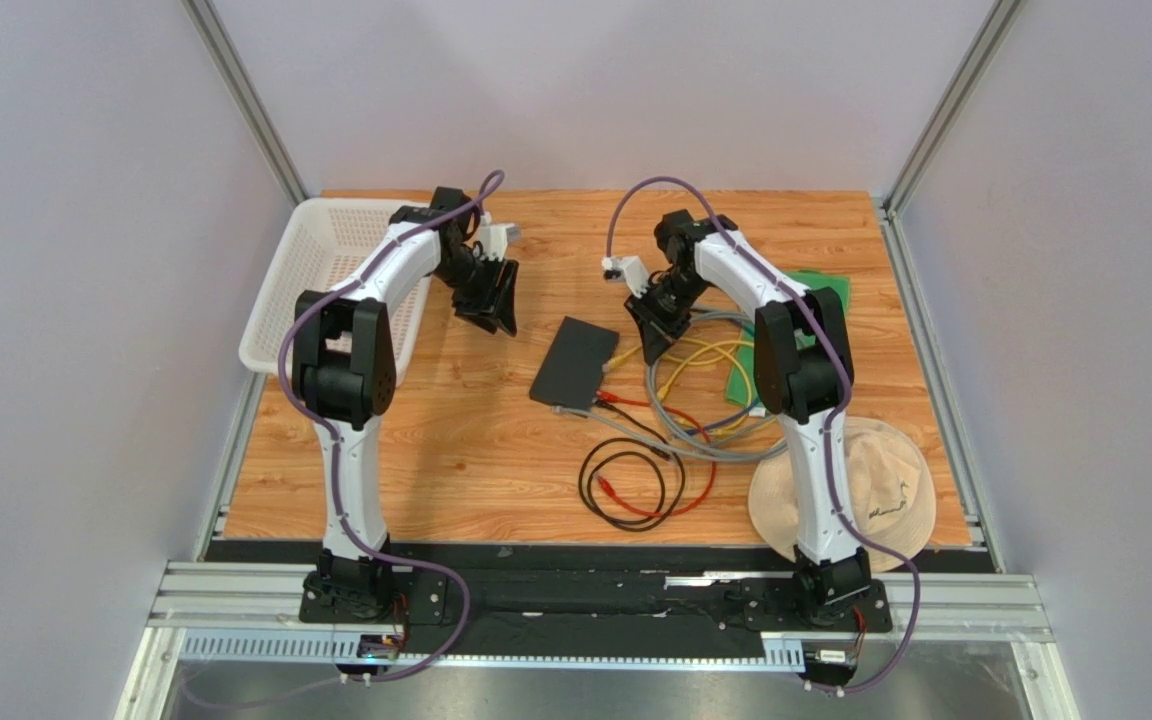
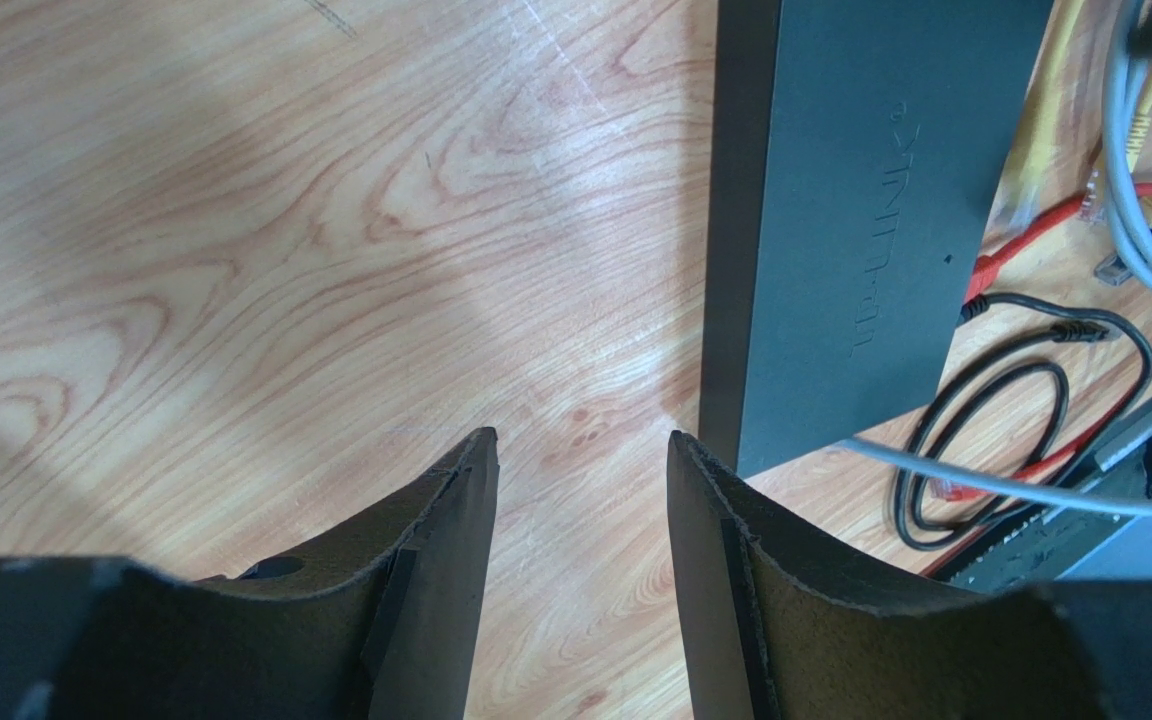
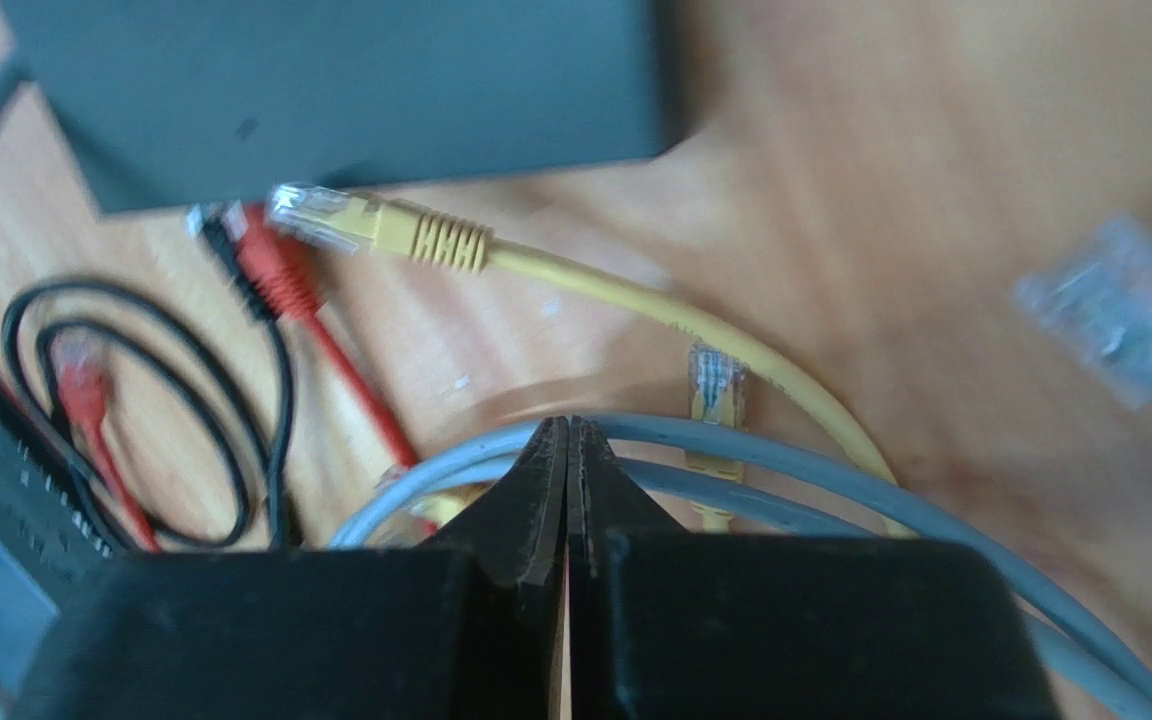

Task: Pull the plug from the switch port

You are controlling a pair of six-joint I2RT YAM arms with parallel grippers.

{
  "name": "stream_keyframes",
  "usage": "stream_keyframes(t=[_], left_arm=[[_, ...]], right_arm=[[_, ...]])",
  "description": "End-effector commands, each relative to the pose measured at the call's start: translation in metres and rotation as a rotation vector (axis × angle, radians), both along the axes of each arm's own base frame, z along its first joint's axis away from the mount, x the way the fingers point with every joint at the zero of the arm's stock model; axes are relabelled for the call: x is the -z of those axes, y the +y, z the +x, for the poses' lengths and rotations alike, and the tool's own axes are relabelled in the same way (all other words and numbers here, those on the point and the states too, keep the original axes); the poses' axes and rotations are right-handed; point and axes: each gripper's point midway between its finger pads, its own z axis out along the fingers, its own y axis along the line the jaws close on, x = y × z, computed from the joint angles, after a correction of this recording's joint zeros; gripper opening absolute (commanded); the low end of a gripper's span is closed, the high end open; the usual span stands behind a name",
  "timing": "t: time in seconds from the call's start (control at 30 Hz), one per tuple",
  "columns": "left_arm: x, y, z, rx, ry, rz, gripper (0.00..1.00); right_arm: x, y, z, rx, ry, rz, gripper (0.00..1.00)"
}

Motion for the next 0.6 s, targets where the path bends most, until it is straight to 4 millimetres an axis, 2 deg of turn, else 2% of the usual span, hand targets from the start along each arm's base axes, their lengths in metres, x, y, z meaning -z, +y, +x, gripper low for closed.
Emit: stream_keyframes(t=[0.0, 0.03, 0.1, 0.13, 0.23, 0.27, 0.3, 0.33, 0.37, 0.4, 0.43, 0.47, 0.5, 0.53, 0.57], left_arm=[[-0.032, 0.000, 0.001, 0.009, -0.082, -0.021, 0.54], [-0.033, 0.000, 0.001, 0.006, -0.078, -0.022, 0.54], [-0.033, -0.001, 0.002, 0.006, -0.079, -0.026, 0.54], [-0.033, -0.001, 0.001, 0.004, -0.075, -0.027, 0.54], [-0.036, -0.002, 0.002, 0.007, -0.084, -0.028, 0.54], [-0.036, -0.001, 0.002, 0.005, -0.085, -0.027, 0.54], [-0.037, -0.001, 0.003, 0.006, -0.087, -0.029, 0.54], [-0.037, -0.001, 0.003, 0.006, -0.090, -0.028, 0.54], [-0.037, 0.000, 0.003, 0.006, -0.090, -0.025, 0.54], [-0.036, -0.001, 0.003, 0.007, -0.089, -0.025, 0.54], [-0.036, -0.001, 0.003, 0.003, -0.087, -0.024, 0.54], [-0.036, -0.002, 0.003, 0.007, -0.090, -0.025, 0.54], [-0.036, -0.002, 0.004, 0.006, -0.089, -0.024, 0.54], [-0.034, -0.002, 0.004, 0.001, -0.082, -0.027, 0.54], [-0.034, -0.002, 0.005, 0.000, -0.081, -0.028, 0.54]], right_arm=[[0.010, -0.012, 0.088, 0.250, -0.177, -0.057, 0.00], [0.004, -0.025, 0.115, 0.293, -0.264, -0.086, 0.00], [0.005, -0.046, 0.144, 0.338, -0.366, -0.153, 0.00], [-0.005, -0.071, 0.175, 0.413, -0.479, -0.204, 0.00], [-0.038, -0.114, 0.215, 0.578, -0.593, -0.209, 0.00], [-0.062, -0.118, 0.224, 0.611, -0.637, -0.177, 0.00], [-0.075, -0.119, 0.227, 0.631, -0.651, -0.147, 0.00], [-0.086, -0.113, 0.224, 0.630, -0.634, -0.079, 0.00], [-0.103, -0.103, 0.213, 0.600, -0.619, -0.018, 0.03], [-0.112, -0.089, 0.202, 0.559, -0.589, 0.051, 0.20], [-0.121, -0.058, 0.178, 0.474, -0.505, 0.176, 0.29], [-0.140, -0.043, 0.160, 0.425, -0.486, 0.234, 0.36], [-0.131, -0.029, 0.139, 0.377, -0.420, 0.256, 0.42], [-0.130, -0.004, 0.114, 0.303, -0.365, 0.288, 0.44], [-0.145, 0.006, 0.096, 0.231, -0.390, 0.314, 0.44]])
